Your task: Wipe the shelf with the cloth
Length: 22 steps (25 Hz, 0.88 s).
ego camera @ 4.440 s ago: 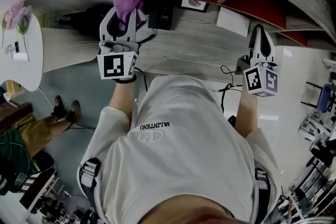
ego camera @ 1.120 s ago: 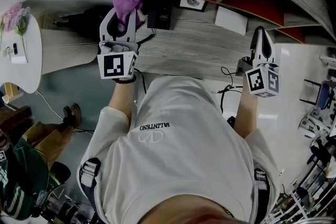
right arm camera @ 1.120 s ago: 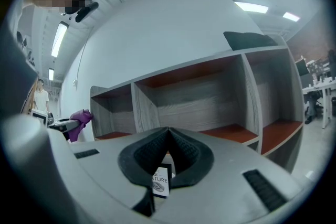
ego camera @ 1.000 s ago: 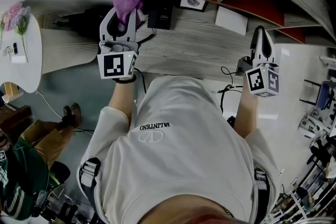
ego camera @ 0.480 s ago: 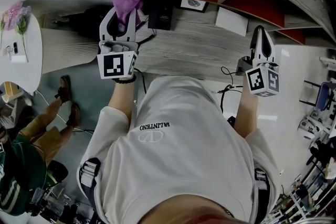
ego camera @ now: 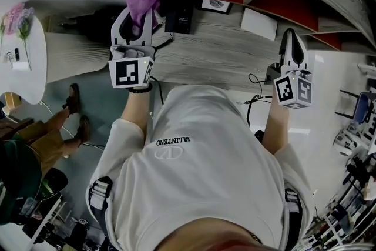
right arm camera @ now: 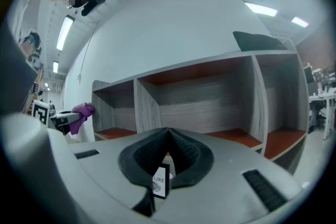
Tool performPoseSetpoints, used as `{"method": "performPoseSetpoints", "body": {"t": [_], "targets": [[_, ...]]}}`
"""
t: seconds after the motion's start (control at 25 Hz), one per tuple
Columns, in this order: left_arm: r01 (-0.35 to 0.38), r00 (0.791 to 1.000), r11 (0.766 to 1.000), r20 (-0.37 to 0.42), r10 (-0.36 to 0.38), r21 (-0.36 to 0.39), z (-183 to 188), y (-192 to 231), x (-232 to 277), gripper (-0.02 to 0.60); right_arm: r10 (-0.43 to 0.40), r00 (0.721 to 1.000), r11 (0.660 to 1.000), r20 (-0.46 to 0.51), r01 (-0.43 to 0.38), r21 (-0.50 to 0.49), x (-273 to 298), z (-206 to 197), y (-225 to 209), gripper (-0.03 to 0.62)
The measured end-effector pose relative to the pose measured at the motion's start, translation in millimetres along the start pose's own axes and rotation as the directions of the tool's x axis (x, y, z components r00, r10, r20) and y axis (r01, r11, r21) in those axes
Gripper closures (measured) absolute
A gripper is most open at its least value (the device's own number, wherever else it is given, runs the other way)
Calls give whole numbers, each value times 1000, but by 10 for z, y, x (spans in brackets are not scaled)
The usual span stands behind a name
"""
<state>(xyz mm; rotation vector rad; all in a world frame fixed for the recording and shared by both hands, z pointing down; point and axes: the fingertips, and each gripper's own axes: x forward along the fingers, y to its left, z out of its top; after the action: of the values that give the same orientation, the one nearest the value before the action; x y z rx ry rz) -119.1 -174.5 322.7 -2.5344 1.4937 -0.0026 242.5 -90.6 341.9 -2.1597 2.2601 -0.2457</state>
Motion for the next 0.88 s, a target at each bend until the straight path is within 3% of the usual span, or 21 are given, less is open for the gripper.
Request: {"method": "performPoseSetpoints", "body": {"t": [0.88], "targets": [[3, 1000, 1000, 1, -3, -1, 5, -41, -2, 492, -28, 999, 1000, 18, 27, 12, -57, 29, -79, 597]]}}
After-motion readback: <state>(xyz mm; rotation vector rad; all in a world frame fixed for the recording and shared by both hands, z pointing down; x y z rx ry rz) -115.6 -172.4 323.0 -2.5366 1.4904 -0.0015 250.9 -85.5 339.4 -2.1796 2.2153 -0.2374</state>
